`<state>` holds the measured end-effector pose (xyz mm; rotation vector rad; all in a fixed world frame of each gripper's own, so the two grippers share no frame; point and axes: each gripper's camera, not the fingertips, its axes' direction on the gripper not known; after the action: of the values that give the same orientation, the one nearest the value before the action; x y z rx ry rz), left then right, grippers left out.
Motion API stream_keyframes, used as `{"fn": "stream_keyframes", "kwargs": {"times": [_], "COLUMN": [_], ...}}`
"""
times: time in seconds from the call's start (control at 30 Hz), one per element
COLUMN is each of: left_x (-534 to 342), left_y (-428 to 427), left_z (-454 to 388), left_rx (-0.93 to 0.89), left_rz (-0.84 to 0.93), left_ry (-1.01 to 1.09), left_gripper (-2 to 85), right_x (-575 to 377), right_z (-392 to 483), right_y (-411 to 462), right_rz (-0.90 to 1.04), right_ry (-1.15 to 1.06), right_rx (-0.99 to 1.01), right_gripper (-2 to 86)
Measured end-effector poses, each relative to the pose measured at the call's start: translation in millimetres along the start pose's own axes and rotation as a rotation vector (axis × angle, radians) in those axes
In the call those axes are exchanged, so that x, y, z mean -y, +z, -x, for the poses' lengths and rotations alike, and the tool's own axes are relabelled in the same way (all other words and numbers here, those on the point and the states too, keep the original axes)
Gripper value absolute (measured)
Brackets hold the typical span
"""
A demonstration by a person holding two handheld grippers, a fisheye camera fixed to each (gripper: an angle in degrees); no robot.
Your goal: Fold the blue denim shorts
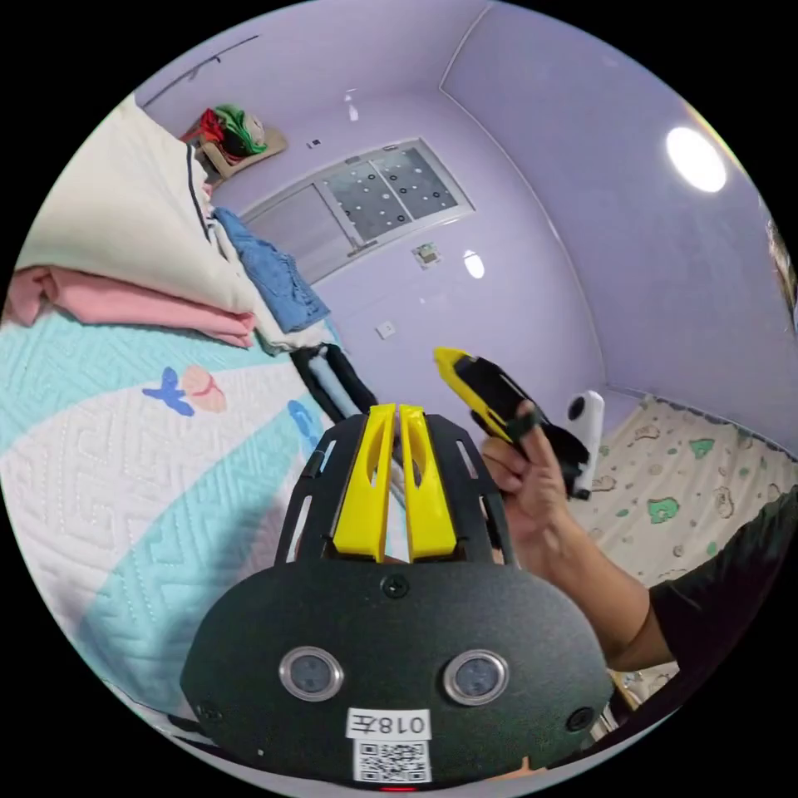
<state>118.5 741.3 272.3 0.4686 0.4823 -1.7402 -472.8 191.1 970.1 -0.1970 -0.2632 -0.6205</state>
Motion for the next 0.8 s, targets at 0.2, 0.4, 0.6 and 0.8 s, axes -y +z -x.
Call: {"fn": "stream_keyframes", "kwargs": {"times": [0.2,0.4,0.6,0.8], "left_x": [1.3,1.7,0.0,-7.8], "left_y": [-11.2,-4.1,-10.8,-11.5], "left_z": [64.1,87.7,106.8,102.5], "left_rx": [0.057,0.054,0.054,0.111], "left_rz": [-0.02,0.026,-0.007,-0.041], "left_ry": [-0.165,-0.152,-0.178,-0.136], "left_gripper": [-0.9,-0.9,-0.9,-1.0], "right_x": [70.4,112.2,138.1,157.7], "right_z": [-57.3,-87.1,-82.2,-69.2], "right_y": [161.1,257.6,286.7,252.8], "right_rz": [0.104,0.192,0.207,0.068], "right_ry": [0.082,0.162,0.125,0.143], "right_rx": [-0.071,-0.206,-0.286,-0.242], "right_gripper": [7.6,8.9,3.1,0.2]}}
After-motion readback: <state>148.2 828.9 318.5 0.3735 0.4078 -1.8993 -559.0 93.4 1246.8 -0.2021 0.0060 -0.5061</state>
